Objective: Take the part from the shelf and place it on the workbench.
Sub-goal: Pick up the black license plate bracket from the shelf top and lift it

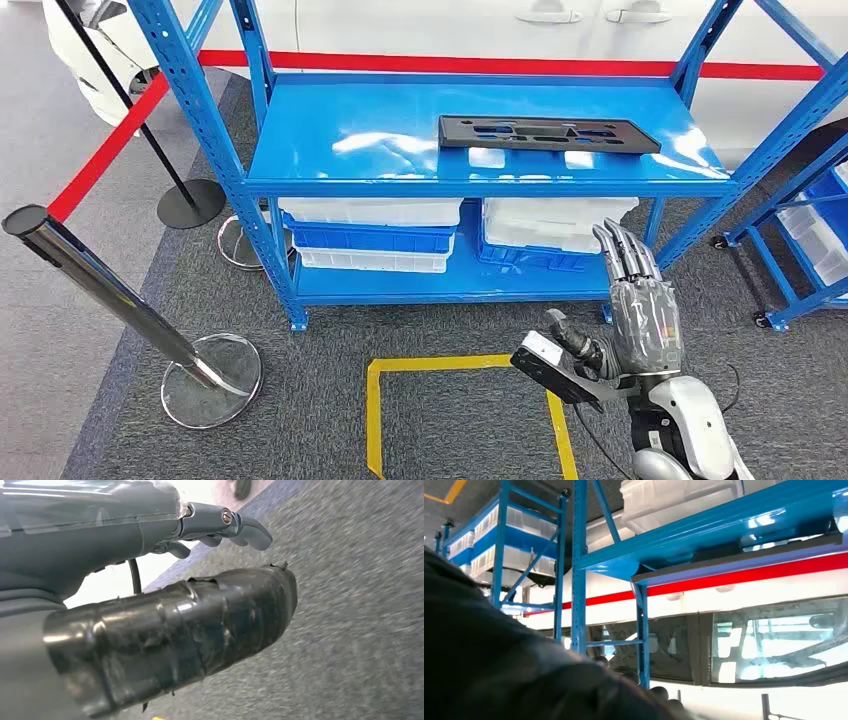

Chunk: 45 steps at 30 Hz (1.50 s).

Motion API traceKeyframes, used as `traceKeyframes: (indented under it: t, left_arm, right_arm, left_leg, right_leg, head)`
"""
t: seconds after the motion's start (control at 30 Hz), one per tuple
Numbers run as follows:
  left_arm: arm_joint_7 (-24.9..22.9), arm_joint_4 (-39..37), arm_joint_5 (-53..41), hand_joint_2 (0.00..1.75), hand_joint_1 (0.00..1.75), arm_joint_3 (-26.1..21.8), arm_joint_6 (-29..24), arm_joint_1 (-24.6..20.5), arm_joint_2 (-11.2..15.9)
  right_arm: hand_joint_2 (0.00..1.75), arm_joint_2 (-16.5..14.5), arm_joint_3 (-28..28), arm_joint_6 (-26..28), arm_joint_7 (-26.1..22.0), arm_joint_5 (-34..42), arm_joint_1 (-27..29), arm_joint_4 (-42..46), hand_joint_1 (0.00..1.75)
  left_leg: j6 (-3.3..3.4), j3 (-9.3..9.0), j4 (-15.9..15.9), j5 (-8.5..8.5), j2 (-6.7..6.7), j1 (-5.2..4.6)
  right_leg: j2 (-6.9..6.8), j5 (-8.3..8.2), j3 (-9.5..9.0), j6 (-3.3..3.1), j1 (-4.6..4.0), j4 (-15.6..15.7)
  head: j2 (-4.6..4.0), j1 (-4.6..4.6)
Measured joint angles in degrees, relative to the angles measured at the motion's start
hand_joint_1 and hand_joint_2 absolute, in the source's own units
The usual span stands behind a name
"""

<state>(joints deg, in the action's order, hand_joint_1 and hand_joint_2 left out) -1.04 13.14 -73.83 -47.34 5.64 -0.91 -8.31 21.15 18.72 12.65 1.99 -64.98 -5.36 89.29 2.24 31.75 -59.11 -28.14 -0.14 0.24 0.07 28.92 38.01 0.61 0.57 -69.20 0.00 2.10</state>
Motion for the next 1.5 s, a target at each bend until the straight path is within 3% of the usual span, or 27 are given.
traceKeyframes:
  t: [0.13,0.2,0.27,0.33,0.4,0.43,0.47,0.5,0.57,0.63,0.73,0.8,0.83,0.93,0.97,1.0,1.07,1.13,1.23,1.33,1.43,1.47,1.5]
  left_arm:
    - [0.1,0.0,0.0,0.00,0.00,-0.1,-0.1,-0.3,0.0]
    - [0.1,-0.1,0.1,0.00,0.00,-0.2,-0.1,-0.3,0.0]
    - [0.1,-0.1,0.1,0.00,0.00,-0.3,-0.2,-0.4,0.0]
    - [0.2,-0.1,0.1,0.00,0.00,-0.4,-0.2,-0.4,0.1]
    - [0.2,-0.2,0.1,0.00,0.00,-0.4,-0.3,-0.4,0.2]
    - [0.2,-0.2,0.1,0.00,0.00,-0.4,-0.3,-0.4,0.3]
    - [0.2,-0.2,0.1,0.00,0.00,-0.4,-0.3,-0.3,0.4]
    - [0.1,-0.2,0.1,0.00,0.00,-0.5,-0.3,-0.3,0.4]
    - [0.1,-0.2,0.1,0.00,0.00,-0.5,-0.3,-0.3,0.5]
    - [0.1,-0.2,0.1,0.00,0.00,-0.5,-0.3,-0.4,0.6]
    - [0.0,-0.3,0.0,0.00,0.00,-0.6,-0.2,-0.4,0.5]
    - [0.0,-0.3,0.0,0.00,0.00,-0.7,-0.2,-0.3,0.5]
    - [0.0,-0.3,0.0,0.00,0.00,-0.8,-0.2,-0.3,0.4]
    - [-0.1,-0.3,0.0,0.00,0.00,-0.9,-0.2,-0.3,0.4]
    - [-0.1,-0.3,0.0,0.00,0.00,-0.9,-0.2,-0.2,0.4]
    - [-0.1,-0.3,0.0,0.00,0.00,-0.9,-0.2,-0.2,0.4]
    - [-0.2,-0.3,0.0,0.00,0.00,-1.0,-0.2,-0.2,0.4]
    - [-0.2,-0.3,0.0,0.00,0.00,-1.1,-0.2,-0.2,0.1]
    - [-0.2,-0.3,-0.1,0.00,0.00,-1.2,-0.2,-0.2,0.0]
    - [-0.1,-0.3,-0.2,0.00,0.00,-1.3,-0.2,-0.3,-0.1]
    - [-0.1,-0.3,-0.2,0.00,0.00,-1.3,-0.3,-0.3,0.0]
    - [-0.1,-0.3,-0.2,0.00,0.00,-1.3,-0.3,-0.2,0.0]
    - [-0.1,-0.3,-0.2,0.00,0.00,-1.3,-0.3,-0.2,0.1]
  right_arm:
    - [0.00,0.3,0.7,-0.3,0.0,0.0,-1.8,-0.6,0.00]
    - [0.00,0.5,1.1,-0.3,-0.1,0.0,-2.6,-1.0,0.00]
    - [0.00,0.5,1.7,-0.3,-0.1,-0.1,-3.4,-1.4,0.00]
    - [0.00,0.5,2.3,-0.3,-0.2,-0.2,-4.2,-1.7,0.00]
    - [0.00,0.5,2.8,-0.3,-0.3,-0.2,-4.7,-2.2,0.00]
    - [0.00,0.5,3.1,-0.3,-0.3,-0.2,-4.7,-2.4,0.00]
    - [0.00,0.5,3.3,-0.3,-0.3,-0.2,-4.7,-2.6,0.00]
    - [0.00,0.5,3.4,-0.3,-0.3,-0.2,-4.8,-2.8,0.00]
    - [0.00,0.5,3.5,-0.3,-0.3,-0.2,-5.0,-3.1,0.00]
    - [0.00,0.6,3.6,-0.3,-0.3,-0.2,-5.3,-3.3,0.00]
    - [0.00,0.7,3.8,-0.2,-0.2,-0.2,-5.2,-3.3,0.00]
    - [0.00,0.9,3.8,0.0,-0.1,-0.2,-4.9,-3.3,0.00]
    - [0.00,1.0,3.8,0.1,-0.1,-0.2,-4.7,-3.3,0.00]
    - [0.00,1.1,3.9,0.6,0.0,-0.8,-3.5,-3.1,0.00]
    - [0.00,1.1,4.0,0.7,0.1,-1.2,-3.0,-3.1,0.00]
    - [0.00,1.2,4.0,0.7,0.2,-1.6,-2.8,-3.0,0.00]
    - [0.87,1.4,4.2,0.7,0.3,-2.1,-2.6,-2.8,0.00]
    - [1.75,1.7,4.3,0.7,0.3,-2.3,-2.6,-2.5,0.00]
    - [1.75,2.1,4.4,0.7,0.4,-2.5,-2.6,-2.4,0.00]
    - [1.75,2.4,4.4,0.7,0.5,-2.7,-2.7,-2.5,0.00]
    - [1.75,2.5,4.7,0.6,0.5,-2.8,-2.7,-2.6,0.00]
    - [1.75,2.5,4.8,0.6,0.5,-2.8,-2.6,-2.7,0.00]
    - [1.75,2.5,4.8,0.6,0.5,-2.8,-2.6,-2.8,0.00]
  left_leg:
    - [-0.14,0.07,0.0,-0.13,0.07,-0.21]
    - [-0.53,0.26,0.1,-0.09,0.18,-0.13]
    - [-0.99,0.43,-0.5,-0.71,0.26,-0.14]
    - [-1.49,2.28,-4.6,-3.23,0.22,-0.06]
    - [-2.06,5.76,-11.5,-6.40,0.17,0.20]
    - [-2.33,7.05,-13.9,-7.03,0.18,0.35]
    - [-2.59,7.45,-14.4,-6.54,0.20,0.50]
    - [-2.82,6.82,-12.9,-5.03,0.21,0.66]
    - [-3.10,3.46,-5.8,-1.29,0.18,0.92]
    - [-2.69,1.14,-1.0,0.14,-0.07,0.86]
    - [-1.54,0.91,-0.4,0.17,-0.23,0.64]
    - [-0.85,0.82,-0.2,0.41,-0.16,0.82]
    - [-0.57,0.80,0.0,0.50,-0.12,0.92]
    - [-0.18,0.88,-0.1,0.44,-0.11,0.77]
    - [-0.14,0.85,-0.1,0.40,-0.12,0.67]
    - [-0.10,0.75,-0.1,0.33,-0.14,0.58]
    - [-0.10,0.46,0.0,0.19,-0.15,0.39]
    - [-0.25,0.39,-0.1,0.05,-0.16,0.23]
    - [-0.94,0.37,0.2,0.05,-0.05,0.33]
    - [-1.77,0.81,-1.5,-1.55,0.04,0.27]
    - [-2.33,5.77,-11.6,-6.26,0.03,0.48]
    - [-2.51,7.27,-14.3,-6.84,0.03,0.51]
    - [-2.65,7.77,-14.8,-6.20,0.04,0.55]
  right_leg:
    - [-0.06,-2.76,-3.95,-1.84,-0.97,8.9]
    - [-0.07,-2.70,-4.06,-2.19,-1.27,9.8]
    - [-0.14,-3.13,-4.55,-2.33,-0.80,10.9]
    - [-0.29,-3.55,-5.08,-2.53,-0.30,11.8]
    - [-0.38,-3.56,-5.04,-2.67,-0.34,11.9]
    - [-0.40,-3.50,-4.98,-2.63,-0.31,11.8]
    - [-0.38,-3.41,-4.95,-2.52,-0.25,11.7]
    - [-0.34,-3.29,-4.94,-2.34,-0.14,11.5]
    - [-0.24,-2.83,-4.92,-1.73,0.12,10.8]
    - [-0.18,-2.37,-4.69,-0.99,0.03,10.0]
    - [-0.11,-2.33,-4.56,-0.18,-0.05,9.9]
    - [-0.07,-1.14,-4.03,0.27,0.11,8.4]
    - [-0.06,0.27,-3.06,0.49,0.17,6.2]
    - [-0.07,4.78,2.05,0.85,0.20,-4.3]
    - [-0.07,4.79,2.96,0.79,0.18,-5.9]
    - [-0.07,3.61,2.71,0.58,0.15,-5.0]
    - [-0.06,-0.45,-0.40,-0.39,-0.20,1.9]
    - [-0.13,-2.74,-3.31,-1.36,-0.74,8.2]
    - [-0.09,-2.92,-4.03,-1.79,-1.11,10.2]
    - [-0.25,-3.50,-5.22,-2.17,-0.44,12.0]
    - [-0.38,-3.61,-5.52,-2.41,-0.36,12.3]
    - [-0.36,-3.56,-5.48,-2.41,-0.35,12.2]
    - [-0.29,-3.47,-5.46,-2.36,-0.30,12.1]
  head:
    - [0.01,0.10]
    - [0.01,0.18]
    - [0.01,0.20]
    - [0.01,0.27]
    - [0.01,0.32]
    - [0.01,0.33]
    - [0.00,0.32]
    - [0.00,0.32]
    - [0.00,0.32]
    - [0.00,0.31]
    - [0.01,0.26]
    - [0.01,0.25]
    - [0.01,0.24]
    - [0.00,0.24]
    - [0.00,0.23]
    - [0.00,0.23]
    - [0.00,0.24]
    - [0.00,0.25]
    - [0.01,0.24]
    - [0.01,0.29]
    - [0.00,0.33]
    - [0.00,0.33]
    - [0.00,0.33]
